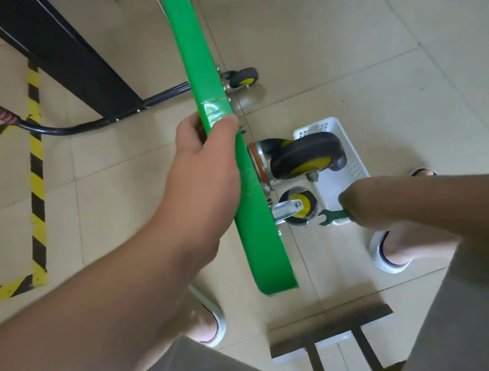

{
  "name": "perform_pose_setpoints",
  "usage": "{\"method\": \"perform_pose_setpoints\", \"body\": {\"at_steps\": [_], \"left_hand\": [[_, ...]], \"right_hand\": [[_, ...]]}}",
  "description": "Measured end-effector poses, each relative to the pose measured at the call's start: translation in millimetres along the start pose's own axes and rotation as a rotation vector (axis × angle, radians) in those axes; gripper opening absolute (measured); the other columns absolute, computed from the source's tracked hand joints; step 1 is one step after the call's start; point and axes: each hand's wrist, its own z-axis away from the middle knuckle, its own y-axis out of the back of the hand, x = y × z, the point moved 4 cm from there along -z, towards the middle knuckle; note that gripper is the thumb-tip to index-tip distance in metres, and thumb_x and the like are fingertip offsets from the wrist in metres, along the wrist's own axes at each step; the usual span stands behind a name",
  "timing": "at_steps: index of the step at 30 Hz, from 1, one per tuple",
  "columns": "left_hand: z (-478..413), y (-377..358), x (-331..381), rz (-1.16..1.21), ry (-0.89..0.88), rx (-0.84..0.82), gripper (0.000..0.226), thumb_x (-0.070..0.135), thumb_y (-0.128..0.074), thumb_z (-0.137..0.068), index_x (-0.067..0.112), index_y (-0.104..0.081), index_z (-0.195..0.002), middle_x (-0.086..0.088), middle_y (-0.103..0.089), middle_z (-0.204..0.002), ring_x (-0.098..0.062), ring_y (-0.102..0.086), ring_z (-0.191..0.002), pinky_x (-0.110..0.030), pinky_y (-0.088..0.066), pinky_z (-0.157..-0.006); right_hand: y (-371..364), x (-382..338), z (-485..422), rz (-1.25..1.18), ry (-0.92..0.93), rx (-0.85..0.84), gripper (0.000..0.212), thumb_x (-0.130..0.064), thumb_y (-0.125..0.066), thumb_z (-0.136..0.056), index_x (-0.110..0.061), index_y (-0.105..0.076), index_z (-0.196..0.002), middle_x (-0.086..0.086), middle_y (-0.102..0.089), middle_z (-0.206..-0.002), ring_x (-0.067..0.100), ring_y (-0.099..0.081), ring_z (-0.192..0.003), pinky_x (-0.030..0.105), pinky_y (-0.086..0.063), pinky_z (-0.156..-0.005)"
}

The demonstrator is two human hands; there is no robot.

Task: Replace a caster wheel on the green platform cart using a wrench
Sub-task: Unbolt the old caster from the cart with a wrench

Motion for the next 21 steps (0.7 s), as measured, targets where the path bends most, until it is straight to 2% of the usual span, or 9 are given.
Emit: {"method": "perform_pose_setpoints", "body": {"at_steps": [2, 3, 7, 10, 13, 17, 21], "left_hand": [[0, 1, 1, -0.006, -0.011, 0.007, 0.023, 0.051, -0.055, -0.097, 0.045, -0.055, -0.119, 0.000, -0.072, -0.112, -0.027, -0.072, -0.102, -0.051, -0.061, -0.089], [0, 2, 2, -0.018, -0.018, 0.010, 0.023, 0.054, -0.057, -0.094, 0.046, -0.054, -0.116, 0.003, -0.072, -0.111, -0.024, -0.073, -0.101, -0.051, -0.061, -0.090], [1, 1, 5, -0.061, -0.035, 0.027, 0.030, 0.055, -0.064, -0.091, 0.044, -0.052, -0.116, 0.007, -0.071, -0.113, -0.019, -0.073, -0.099, -0.049, -0.061, -0.089], [3, 0, 10, -0.126, -0.047, 0.032, 0.037, 0.055, -0.066, -0.084, 0.041, -0.052, -0.115, 0.006, -0.071, -0.113, -0.019, -0.073, -0.100, -0.049, -0.061, -0.089], [2, -1, 14, -0.194, -0.048, 0.037, 0.049, 0.052, -0.065, -0.078, 0.034, -0.055, -0.123, 0.005, -0.073, -0.111, -0.021, -0.074, -0.097, -0.051, -0.062, -0.086], [0, -2, 23, -0.311, -0.044, 0.052, 0.040, 0.036, -0.063, -0.088, 0.025, -0.053, -0.124, 0.000, -0.070, -0.111, -0.023, -0.072, -0.094, -0.049, -0.063, -0.082], [-4, -2, 30, -0.445, -0.039, 0.075, 0.034, 0.024, -0.062, -0.094, 0.018, -0.047, -0.123, -0.004, -0.064, -0.112, -0.023, -0.069, -0.093, -0.045, -0.063, -0.078]], "right_hand": [[12, -10, 23, -0.006, 0.051, -0.025, 0.022, -0.022, -0.045, -0.104, -0.010, -0.061, -0.114, 0.007, -0.065, -0.106, 0.023, -0.054, -0.081, 0.026, -0.040, -0.058], [18, -15, 36, -0.054, 0.071, -0.026, 0.027, -0.026, -0.044, -0.105, -0.010, -0.063, -0.115, 0.008, -0.067, -0.109, 0.023, -0.055, -0.082, 0.027, -0.039, -0.059], [41, -27, 81, -0.386, 0.157, -0.026, 0.027, -0.031, -0.046, -0.104, -0.014, -0.066, -0.104, 0.002, -0.077, -0.092, 0.013, -0.073, -0.074, 0.022, -0.050, -0.064], [51, -30, 103, -0.542, 0.217, -0.003, 0.023, -0.033, -0.048, -0.103, -0.018, -0.065, -0.097, -0.004, -0.077, -0.088, 0.007, -0.075, -0.072, 0.028, -0.060, -0.072], [59, -36, 122, -0.789, 0.250, 0.013, 0.023, -0.031, -0.050, -0.104, -0.015, -0.066, -0.099, -0.001, -0.077, -0.088, 0.012, -0.076, -0.074, 0.032, -0.063, -0.071], [65, -48, 144, -1.139, 0.260, -0.009, 0.019, -0.020, -0.054, -0.104, -0.007, -0.065, -0.098, 0.008, -0.077, -0.090, 0.017, -0.077, -0.074, 0.025, -0.059, -0.059], [67, -60, 156, -1.342, 0.292, -0.051, 0.019, -0.017, -0.057, -0.103, -0.001, -0.065, -0.099, 0.015, -0.076, -0.089, 0.028, -0.077, -0.079, 0.036, -0.064, -0.067]]}}
